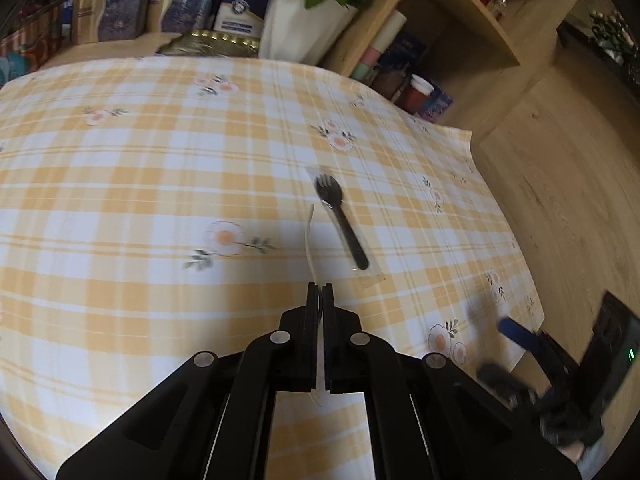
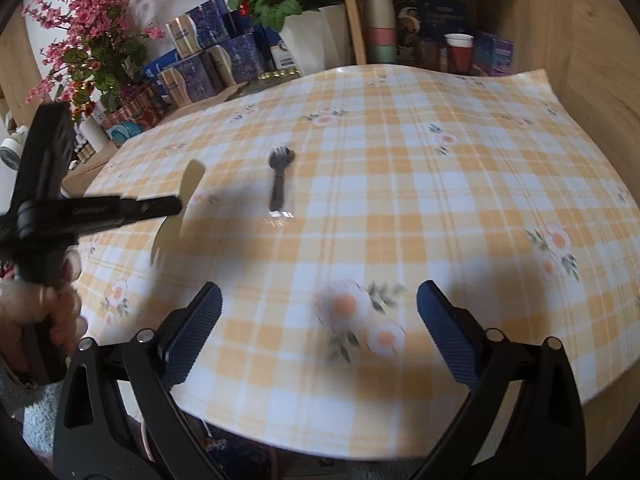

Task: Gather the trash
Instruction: 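Grasp the white plastic fork with the left gripper while the right gripper grasps the wrapped black spork, then carry the fork and spork over the bin and open both grippers to drop them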

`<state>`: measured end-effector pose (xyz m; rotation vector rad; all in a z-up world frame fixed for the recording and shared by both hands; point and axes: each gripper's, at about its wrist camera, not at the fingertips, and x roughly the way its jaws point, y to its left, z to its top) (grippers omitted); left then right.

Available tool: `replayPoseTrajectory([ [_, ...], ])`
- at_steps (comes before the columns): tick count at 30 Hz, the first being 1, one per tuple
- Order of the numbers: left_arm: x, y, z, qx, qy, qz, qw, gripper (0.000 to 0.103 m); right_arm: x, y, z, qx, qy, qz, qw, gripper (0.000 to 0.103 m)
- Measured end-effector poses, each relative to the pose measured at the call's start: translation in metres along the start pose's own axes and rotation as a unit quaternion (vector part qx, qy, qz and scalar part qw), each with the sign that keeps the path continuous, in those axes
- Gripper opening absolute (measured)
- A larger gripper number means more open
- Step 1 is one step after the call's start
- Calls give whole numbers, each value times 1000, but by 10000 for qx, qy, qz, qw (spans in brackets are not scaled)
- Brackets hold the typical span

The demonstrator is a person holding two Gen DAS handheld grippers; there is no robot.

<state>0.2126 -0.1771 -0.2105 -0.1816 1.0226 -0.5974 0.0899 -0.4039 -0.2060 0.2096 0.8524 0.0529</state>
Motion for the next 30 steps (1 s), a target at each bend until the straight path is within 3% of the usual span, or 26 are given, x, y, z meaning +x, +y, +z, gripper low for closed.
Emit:
replayPoseTrajectory([
  [3, -22, 12, -5, -90, -127, 3, 9999, 2, 17, 8, 21, -208, 39, 66, 9998, 86],
  [8, -56, 29, -16, -127, -324, 101, 9993, 2, 62, 17, 53, -292, 452, 238, 9983, 69],
  [12, -78, 44, -26, -198, -407, 166, 9988, 2, 98, 26, 69, -314, 691, 46, 9971, 59],
  [23, -113, 68, -55, -252, -536, 304, 9978, 2, 144, 55, 85, -681, 1038, -568, 9906, 57],
  [24, -114, 70, -56, -286, -530, 292, 9978, 2, 145, 56, 85, -702, 1055, -605, 9901, 50],
  [25, -115, 72, -57, -317, -525, 284, 9977, 2, 144, 58, 85, -734, 1060, -619, 9897, 35],
  [27, -118, 75, -60, -336, -519, 284, 9977, 2, 140, 60, 83, -760, 1126, -563, 9891, 18],
  [30, -123, 75, -63, -280, -529, 289, 9978, 2, 131, 64, 80, -819, 1095, -526, 9892, 15],
])
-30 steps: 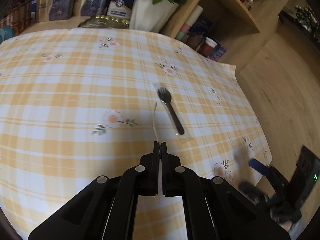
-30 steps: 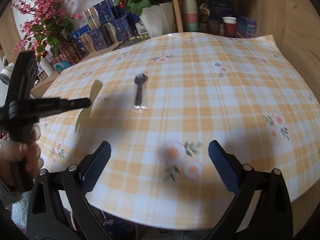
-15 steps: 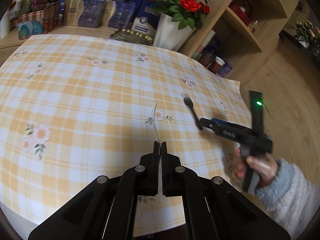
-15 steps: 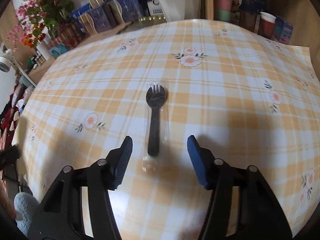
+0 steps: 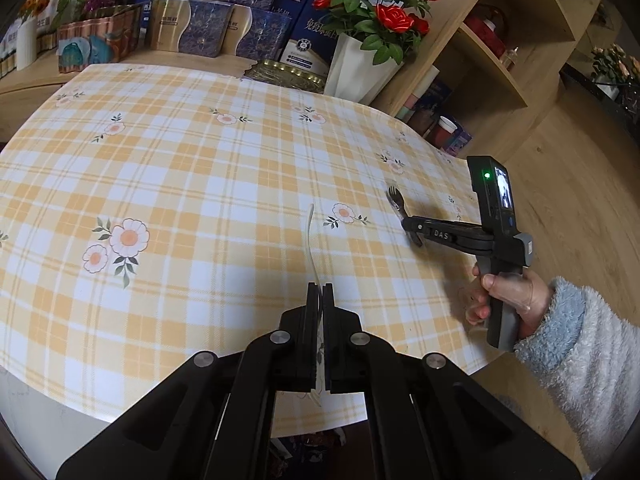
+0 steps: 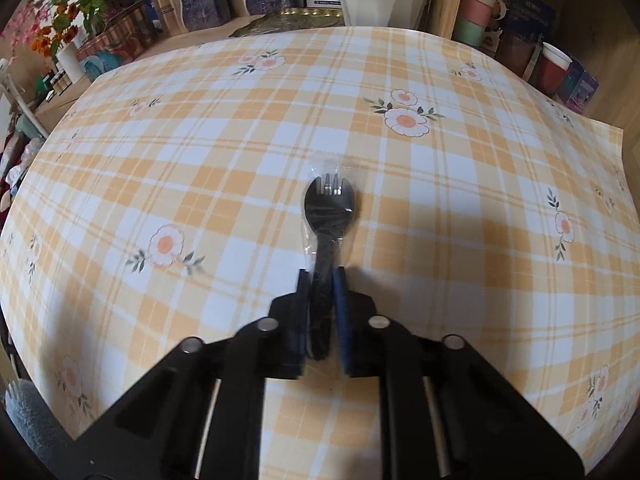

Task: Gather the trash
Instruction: 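Carry the fork and spork over the bin and open both grippers to drop them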

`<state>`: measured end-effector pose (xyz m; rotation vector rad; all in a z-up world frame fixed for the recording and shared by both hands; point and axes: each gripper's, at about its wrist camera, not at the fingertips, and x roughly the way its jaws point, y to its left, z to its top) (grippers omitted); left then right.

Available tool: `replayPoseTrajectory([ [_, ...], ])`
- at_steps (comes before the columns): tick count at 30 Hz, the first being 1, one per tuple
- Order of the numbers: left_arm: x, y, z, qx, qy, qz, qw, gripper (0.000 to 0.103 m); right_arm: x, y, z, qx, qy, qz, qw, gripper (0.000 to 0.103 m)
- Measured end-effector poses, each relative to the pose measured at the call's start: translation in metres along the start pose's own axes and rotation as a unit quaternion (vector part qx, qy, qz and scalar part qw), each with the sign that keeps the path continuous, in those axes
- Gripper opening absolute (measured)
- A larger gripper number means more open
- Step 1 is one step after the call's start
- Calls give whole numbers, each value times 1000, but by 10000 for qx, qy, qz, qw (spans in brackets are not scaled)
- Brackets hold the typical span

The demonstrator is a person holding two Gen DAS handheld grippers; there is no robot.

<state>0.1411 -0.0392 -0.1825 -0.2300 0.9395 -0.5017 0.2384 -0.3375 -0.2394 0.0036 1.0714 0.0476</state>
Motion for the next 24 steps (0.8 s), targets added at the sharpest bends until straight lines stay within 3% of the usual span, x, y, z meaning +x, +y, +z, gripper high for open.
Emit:
replayPoseTrajectory([
  [13, -29, -12, -23, 227, -27, -281, 9993, 2, -80, 29, -51, 102, -519, 720, 9960, 15],
  [24, -38, -24, -80, 743, 453, -529, 9948, 2, -128, 69, -124, -119, -662, 973, 9930, 15],
])
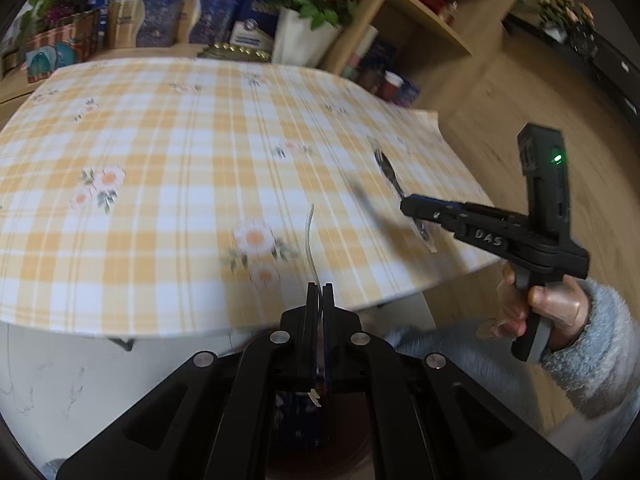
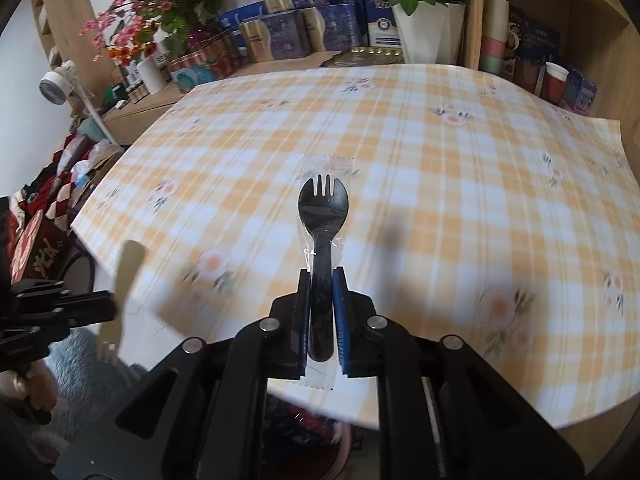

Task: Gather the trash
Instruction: 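Carry the fork and spork over the bin and open both grippers to drop them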

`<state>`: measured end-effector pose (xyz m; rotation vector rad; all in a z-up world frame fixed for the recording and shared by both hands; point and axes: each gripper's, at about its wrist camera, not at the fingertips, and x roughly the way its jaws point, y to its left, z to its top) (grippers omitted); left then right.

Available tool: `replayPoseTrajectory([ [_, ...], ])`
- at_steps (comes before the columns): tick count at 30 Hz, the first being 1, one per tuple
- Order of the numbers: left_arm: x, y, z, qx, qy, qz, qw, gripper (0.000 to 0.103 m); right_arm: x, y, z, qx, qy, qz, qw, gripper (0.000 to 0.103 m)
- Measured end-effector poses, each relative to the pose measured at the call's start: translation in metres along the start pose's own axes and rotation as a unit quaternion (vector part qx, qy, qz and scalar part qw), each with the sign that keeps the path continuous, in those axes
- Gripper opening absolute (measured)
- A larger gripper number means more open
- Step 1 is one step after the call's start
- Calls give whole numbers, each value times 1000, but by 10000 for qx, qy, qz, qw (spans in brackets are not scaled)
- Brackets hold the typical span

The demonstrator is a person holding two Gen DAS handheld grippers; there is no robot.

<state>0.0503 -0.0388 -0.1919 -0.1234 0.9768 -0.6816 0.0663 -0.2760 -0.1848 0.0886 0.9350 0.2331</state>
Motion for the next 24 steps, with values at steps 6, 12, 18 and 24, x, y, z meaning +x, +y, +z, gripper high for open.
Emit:
replayPoseTrajectory([
  [6, 8, -5, -34, 237, 312, -2, 9992, 2, -19, 9, -39, 319, -42, 238, 9992, 15],
  [12, 28, -6, -59, 338, 700, 87, 9969, 2, -31, 9, -65, 561, -1, 337, 9979, 15],
  [18, 43, 0, -75, 166, 994, 101, 9949, 2, -40, 6, -75, 724, -30, 493, 9961, 15],
  [24, 39, -9, -79, 292, 922, 120, 9952, 5, -45, 18, -77, 501, -74, 550, 9972, 15],
])
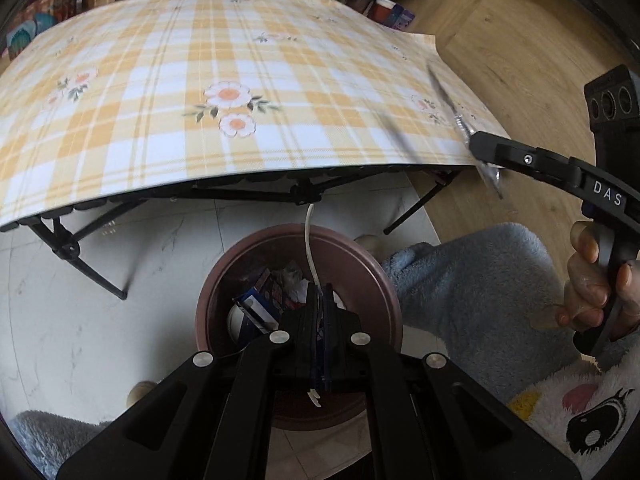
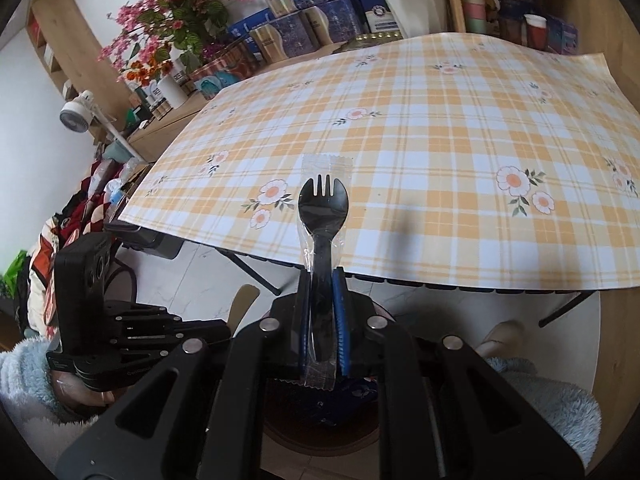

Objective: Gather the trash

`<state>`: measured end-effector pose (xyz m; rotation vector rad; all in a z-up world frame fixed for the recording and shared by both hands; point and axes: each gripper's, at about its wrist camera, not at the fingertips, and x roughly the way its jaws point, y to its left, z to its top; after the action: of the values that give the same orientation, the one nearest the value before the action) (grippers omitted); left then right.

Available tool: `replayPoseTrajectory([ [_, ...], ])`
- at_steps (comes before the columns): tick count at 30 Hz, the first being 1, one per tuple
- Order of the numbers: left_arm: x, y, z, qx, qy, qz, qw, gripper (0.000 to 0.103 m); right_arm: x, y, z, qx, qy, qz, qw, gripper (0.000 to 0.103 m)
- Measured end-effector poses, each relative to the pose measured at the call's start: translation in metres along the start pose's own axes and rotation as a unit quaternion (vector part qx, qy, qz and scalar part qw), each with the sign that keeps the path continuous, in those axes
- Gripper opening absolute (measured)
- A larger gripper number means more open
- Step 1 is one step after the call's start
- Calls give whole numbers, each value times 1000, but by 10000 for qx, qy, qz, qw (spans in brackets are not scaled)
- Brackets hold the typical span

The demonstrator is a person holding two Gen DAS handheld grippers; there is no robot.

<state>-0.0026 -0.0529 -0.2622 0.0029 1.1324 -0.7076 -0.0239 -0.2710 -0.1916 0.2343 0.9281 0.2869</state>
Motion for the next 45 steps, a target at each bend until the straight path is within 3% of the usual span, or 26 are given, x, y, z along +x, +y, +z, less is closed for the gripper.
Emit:
replayPoseTrajectory([
  [1, -3, -1, 0, 1, -49, 17, 10000, 7, 0, 2, 0, -35, 4, 11, 10000, 15],
  [3, -12, -3, -1, -26, -245, 130, 9996, 26, 1, 6, -2, -79, 21, 60, 9999, 15],
  [5, -24, -3, -1, -61, -495, 255, 9984, 35, 2, 9, -3, -114, 54, 97, 9999, 15],
  [7, -39, -1, -1, -137, -814, 293, 9962, 38, 4, 13, -6, -172, 123, 119, 9997, 15],
  [11, -61, 3, 0, -324, -1289, 439, 9902, 53, 11, 20, -14, -290, 274, 168, 9991, 15],
  [17, -77, 8, 1, -556, -1649, 769, 9817, 76, 31, 37, -36, -578, 760, 111, 9954, 15],
  [23, -78, 14, -1, -666, -1646, 916, 9798, 81, 52, 43, -52, -682, 1217, 75, 9902, 15],
  [38, -72, 20, -2, -771, -1503, 1005, 9805, 84, 60, 28, -53, -370, 1322, -46, 9905, 16],
  [41, -71, 20, -3, -785, -1483, 1016, 9806, 84, 61, 28, -53, -346, 1326, -128, 9905, 36],
  [43, -71, 21, -2, -793, -1475, 1019, 9806, 84, 58, 28, -54, -354, 1245, -190, 9914, 68],
  [45, -71, 21, -3, -797, -1467, 1021, 9807, 84, 55, 28, -53, -382, 1137, -309, 9923, 83],
])
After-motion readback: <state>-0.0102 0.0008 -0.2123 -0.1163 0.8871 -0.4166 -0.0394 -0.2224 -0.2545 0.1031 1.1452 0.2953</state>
